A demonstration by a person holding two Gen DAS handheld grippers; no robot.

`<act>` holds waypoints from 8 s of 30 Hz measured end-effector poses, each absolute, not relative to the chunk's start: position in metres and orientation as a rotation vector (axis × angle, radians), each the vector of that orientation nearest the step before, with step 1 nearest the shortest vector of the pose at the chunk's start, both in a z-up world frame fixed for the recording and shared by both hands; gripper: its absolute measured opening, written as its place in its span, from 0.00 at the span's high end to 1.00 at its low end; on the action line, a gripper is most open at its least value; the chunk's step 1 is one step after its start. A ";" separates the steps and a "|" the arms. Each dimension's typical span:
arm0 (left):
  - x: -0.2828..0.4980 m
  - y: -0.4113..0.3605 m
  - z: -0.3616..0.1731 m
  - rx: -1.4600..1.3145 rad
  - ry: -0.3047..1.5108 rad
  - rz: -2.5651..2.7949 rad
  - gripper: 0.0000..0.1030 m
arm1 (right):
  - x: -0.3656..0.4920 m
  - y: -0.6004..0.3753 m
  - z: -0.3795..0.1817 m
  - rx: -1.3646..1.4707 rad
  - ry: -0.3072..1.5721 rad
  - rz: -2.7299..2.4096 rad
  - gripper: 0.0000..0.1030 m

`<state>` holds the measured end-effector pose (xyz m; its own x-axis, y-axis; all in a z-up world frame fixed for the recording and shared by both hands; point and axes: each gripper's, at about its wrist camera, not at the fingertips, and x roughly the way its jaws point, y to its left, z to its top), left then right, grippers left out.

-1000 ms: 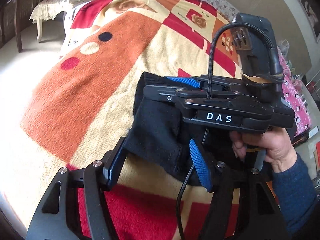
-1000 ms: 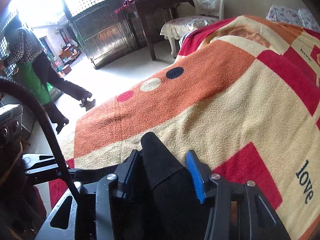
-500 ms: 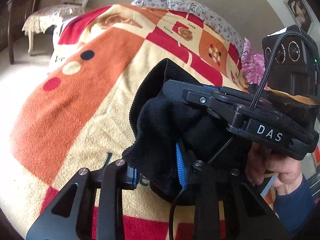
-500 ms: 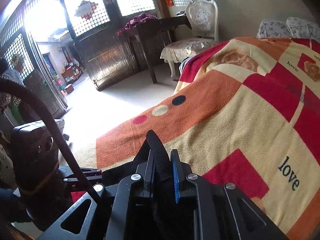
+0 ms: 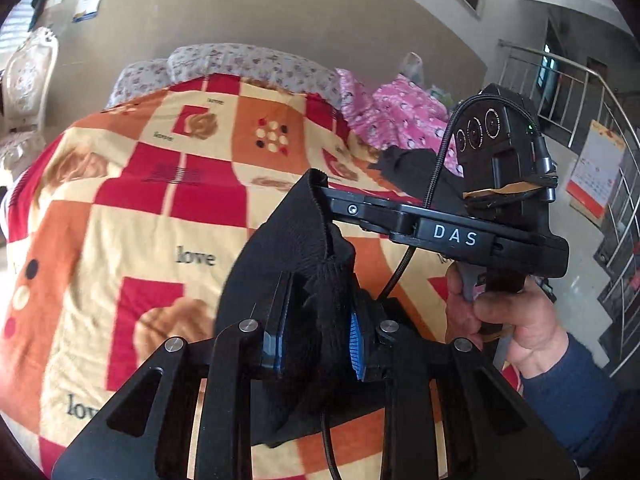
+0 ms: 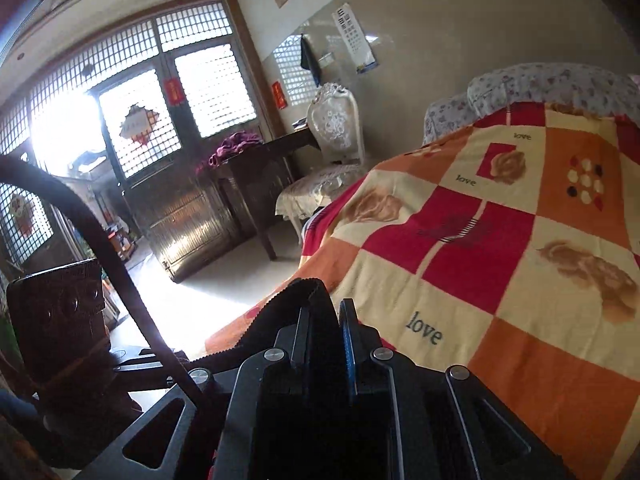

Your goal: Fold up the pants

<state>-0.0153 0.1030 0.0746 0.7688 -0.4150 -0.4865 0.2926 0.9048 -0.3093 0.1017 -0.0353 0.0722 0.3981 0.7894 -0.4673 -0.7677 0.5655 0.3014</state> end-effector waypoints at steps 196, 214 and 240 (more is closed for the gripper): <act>0.161 0.029 -0.021 -0.098 0.837 -0.144 0.41 | 0.169 -0.173 -0.018 0.023 0.770 0.230 0.45; 0.049 0.023 -0.012 -0.045 0.752 -0.042 0.41 | 0.060 -0.164 -0.016 0.032 0.704 0.240 0.44; 0.010 0.015 -0.006 -0.043 0.731 -0.055 0.41 | 0.034 -0.160 -0.021 0.047 0.735 0.254 0.44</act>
